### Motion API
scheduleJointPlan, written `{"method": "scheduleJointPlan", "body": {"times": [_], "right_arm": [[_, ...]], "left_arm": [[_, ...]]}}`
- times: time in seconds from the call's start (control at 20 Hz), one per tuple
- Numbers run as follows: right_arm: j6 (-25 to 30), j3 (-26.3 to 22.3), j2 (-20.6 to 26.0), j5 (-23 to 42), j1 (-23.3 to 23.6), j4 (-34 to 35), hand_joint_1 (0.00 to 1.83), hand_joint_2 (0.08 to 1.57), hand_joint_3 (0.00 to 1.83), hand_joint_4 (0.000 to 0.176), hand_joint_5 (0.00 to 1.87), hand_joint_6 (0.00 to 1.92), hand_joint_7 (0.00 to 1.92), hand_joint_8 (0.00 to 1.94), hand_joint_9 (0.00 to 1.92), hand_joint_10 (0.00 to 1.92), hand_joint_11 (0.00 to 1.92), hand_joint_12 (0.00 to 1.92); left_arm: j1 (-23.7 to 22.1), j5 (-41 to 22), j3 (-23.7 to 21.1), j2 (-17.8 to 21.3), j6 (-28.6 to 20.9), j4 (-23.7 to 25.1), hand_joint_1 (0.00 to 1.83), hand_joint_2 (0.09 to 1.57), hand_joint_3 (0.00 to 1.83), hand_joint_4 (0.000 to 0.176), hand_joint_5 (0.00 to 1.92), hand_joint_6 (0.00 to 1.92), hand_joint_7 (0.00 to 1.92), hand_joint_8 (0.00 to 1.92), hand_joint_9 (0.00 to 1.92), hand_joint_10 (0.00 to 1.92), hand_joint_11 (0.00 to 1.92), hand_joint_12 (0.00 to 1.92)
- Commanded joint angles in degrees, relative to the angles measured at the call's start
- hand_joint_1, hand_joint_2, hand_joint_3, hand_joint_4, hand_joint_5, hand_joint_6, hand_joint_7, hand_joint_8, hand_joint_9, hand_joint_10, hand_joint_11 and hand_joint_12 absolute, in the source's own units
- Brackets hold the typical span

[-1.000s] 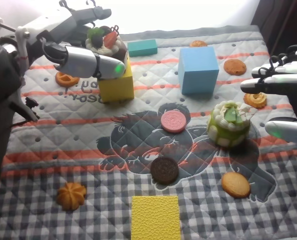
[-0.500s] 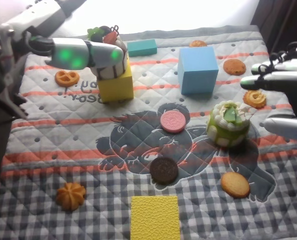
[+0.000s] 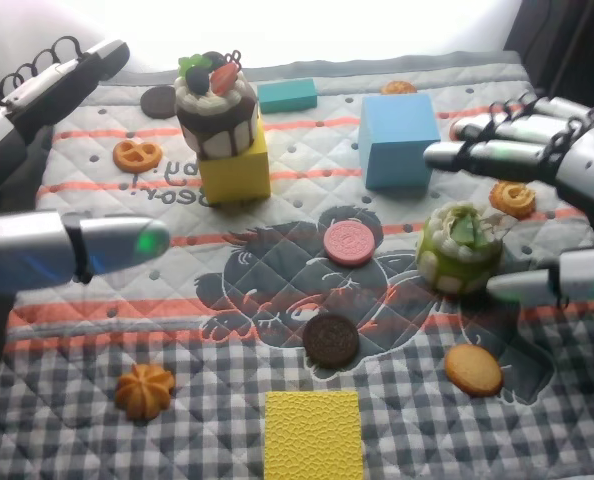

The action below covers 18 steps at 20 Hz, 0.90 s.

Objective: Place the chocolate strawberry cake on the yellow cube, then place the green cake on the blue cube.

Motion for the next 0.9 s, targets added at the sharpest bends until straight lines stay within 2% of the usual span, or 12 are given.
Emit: {"method": "scheduleJointPlan", "body": {"times": [0.0,0.25,0.3,0.35,0.4,0.45,0.5,0.55,0.6,0.7,0.75,0.85], "right_arm": [[0.17,0.52,0.07,5.51,0.74,1.11,0.97,0.90,0.00,0.176,0.24,0.00,0.19,0.01,0.23,0.01,0.00,0.83],[0.17,1.54,-1.78,2.49,1.87,-0.51,0.97,0.94,0.00,0.176,0.33,0.00,0.39,0.00,0.48,0.02,0.08,1.08],[0.17,1.64,-2.05,2.05,2.09,-1.03,1.02,0.97,0.00,0.152,0.47,0.01,0.58,0.02,0.66,0.05,0.25,1.07],[0.18,1.67,-2.30,1.97,2.31,-1.43,1.09,1.03,0.01,0.087,0.66,0.02,0.81,0.03,0.86,0.07,0.46,1.10],[0.18,1.66,-2.32,2.00,2.63,-1.50,1.30,1.06,0.00,0.029,0.80,0.02,1.00,0.72,1.07,0.16,0.67,1.21],[0.18,1.64,-2.32,2.06,3.14,-1.94,1.25,1.12,0.01,0.000,0.88,0.86,0.94,1.01,1.18,0.30,0.77,1.39],[0.18,1.61,-2.30,2.37,3.65,-2.32,1.23,1.18,0.00,0.000,0.82,1.14,0.85,1.23,1.01,1.24,0.87,1.77],[0.19,1.56,-2.22,2.90,4.03,-2.55,1.23,1.18,0.00,0.000,0.83,1.16,0.86,1.24,0.94,1.55,0.90,1.83],[0.20,1.48,-2.06,3.42,4.46,-2.75,1.24,1.17,0.00,0.000,0.84,0.98,0.91,1.30,0.90,1.11,0.78,1.46],[0.34,1.14,-1.40,5.00,5.14,-2.94,1.22,1.18,0.00,0.000,0.78,1.11,0.95,1.22,1.00,0.59,0.74,1.17],[0.43,1.01,-1.05,6.08,5.45,-2.93,1.22,1.17,0.00,0.000,0.81,1.08,0.96,1.18,1.03,0.55,0.73,1.21],[0.51,1.27,-0.66,8.65,7.13,-2.09,1.25,1.15,0.00,0.000,0.86,0.93,0.96,1.25,0.96,0.84,0.69,1.36]], "left_arm": [[-0.09,-8.84,-0.05,0.48,-0.14,0.88,0.74,0.79,0.00,0.172,0.00,0.00,0.00,0.00,0.00,0.00,0.00,0.00],[2.49,-9.95,-1.12,0.64,-0.14,0.08,0.86,0.75,0.00,0.174,0.00,0.00,0.00,0.00,0.00,0.00,0.00,0.00],[2.66,-9.97,-1.09,0.62,-0.14,-0.24,0.88,0.76,0.00,0.176,0.00,0.00,0.00,0.00,0.00,0.00,0.00,0.00],[2.73,-9.99,-1.04,0.63,-0.15,-0.55,0.89,0.75,0.00,0.176,0.00,0.00,0.00,0.00,0.00,0.00,0.00,0.00],[2.79,-9.95,-1.01,0.63,-0.15,-0.70,0.90,0.74,0.00,0.176,0.00,0.00,0.00,0.00,0.00,0.00,0.00,0.00],[2.98,-9.96,-1.02,0.63,-0.15,-0.78,0.93,0.75,0.00,0.174,0.00,0.00,0.00,0.00,0.00,0.00,0.00,0.00],[3.31,-9.97,-1.05,0.64,-0.16,-0.97,0.94,0.74,0.00,0.175,0.00,0.00,0.00,0.00,0.00,0.00,0.00,0.00],[3.61,-9.95,-1.04,0.60,-0.16,-1.30,0.96,0.74,0.00,0.176,0.00,0.00,0.00,0.00,0.00,0.00,0.00,0.00],[3.82,-9.85,-1.02,0.55,-0.16,-1.64,0.80,0.78,0.00,0.148,0.00,0.00,0.00,0.00,0.00,0.00,0.00,0.00],[4.02,-9.45,-0.96,0.46,-0.16,-2.02,0.74,0.82,0.01,0.099,0.00,0.00,0.00,0.00,0.00,0.00,0.00,0.00],[4.03,-9.26,-0.94,0.45,-0.16,-2.08,0.77,0.83,0.01,0.092,0.00,0.00,0.00,0.00,0.00,0.00,0.00,0.00],[4.08,-9.13,-0.93,0.38,-0.16,-2.29,0.76,0.83,0.01,0.126,0.00,0.00,0.00,0.00,0.00,0.00,0.00,0.00]]}}
